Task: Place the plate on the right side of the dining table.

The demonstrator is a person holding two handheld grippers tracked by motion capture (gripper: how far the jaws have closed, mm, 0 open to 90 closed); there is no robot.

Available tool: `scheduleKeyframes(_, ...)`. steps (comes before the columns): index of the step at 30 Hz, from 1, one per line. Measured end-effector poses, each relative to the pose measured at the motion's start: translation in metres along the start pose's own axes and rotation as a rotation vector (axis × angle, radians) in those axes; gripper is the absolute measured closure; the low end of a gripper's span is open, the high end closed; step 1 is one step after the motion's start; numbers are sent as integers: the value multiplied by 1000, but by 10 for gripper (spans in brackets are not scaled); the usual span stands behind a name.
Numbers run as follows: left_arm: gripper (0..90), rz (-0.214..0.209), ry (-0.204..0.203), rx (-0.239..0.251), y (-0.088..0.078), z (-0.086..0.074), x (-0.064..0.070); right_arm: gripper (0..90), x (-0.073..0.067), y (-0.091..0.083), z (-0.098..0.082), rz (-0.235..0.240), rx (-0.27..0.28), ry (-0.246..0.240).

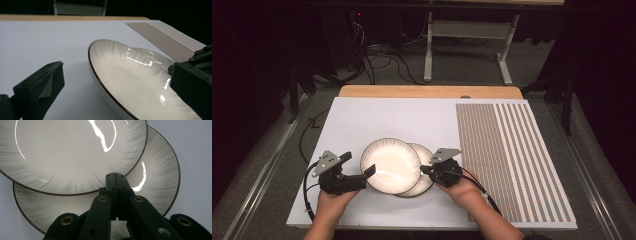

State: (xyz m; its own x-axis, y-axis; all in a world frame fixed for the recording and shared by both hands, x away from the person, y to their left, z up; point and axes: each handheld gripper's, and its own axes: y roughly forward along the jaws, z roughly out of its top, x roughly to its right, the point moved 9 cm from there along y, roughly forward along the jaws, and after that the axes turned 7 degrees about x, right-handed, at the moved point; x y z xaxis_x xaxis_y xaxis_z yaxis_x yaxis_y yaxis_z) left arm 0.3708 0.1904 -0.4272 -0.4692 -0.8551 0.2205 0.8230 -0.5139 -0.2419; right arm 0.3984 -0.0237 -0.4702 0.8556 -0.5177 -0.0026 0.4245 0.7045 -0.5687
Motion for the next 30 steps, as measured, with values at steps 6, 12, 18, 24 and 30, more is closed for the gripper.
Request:
scheduleKeyframes(6,3,-21,-29,-97,10,-12,2,900,0,3,0,3,1,-5)
scheduleKeyframes(12,8,-17,-79,-131,15,-16,3,900,0,3,-1,-1,-7,-10)
scheduleKeyframes(18,21,-45,-125,-232,24,-26,6,900,-1,2,-1,1,-8,-12)
scheduleKeyframes(24,108,-62,-163,-267,24,-31,8,900,-2,2,0,0,-4,-18)
scheduleKeyframes(30,289,-76,-207,-278,21,-30,6,900,-2,2,0,-2,-10,-17)
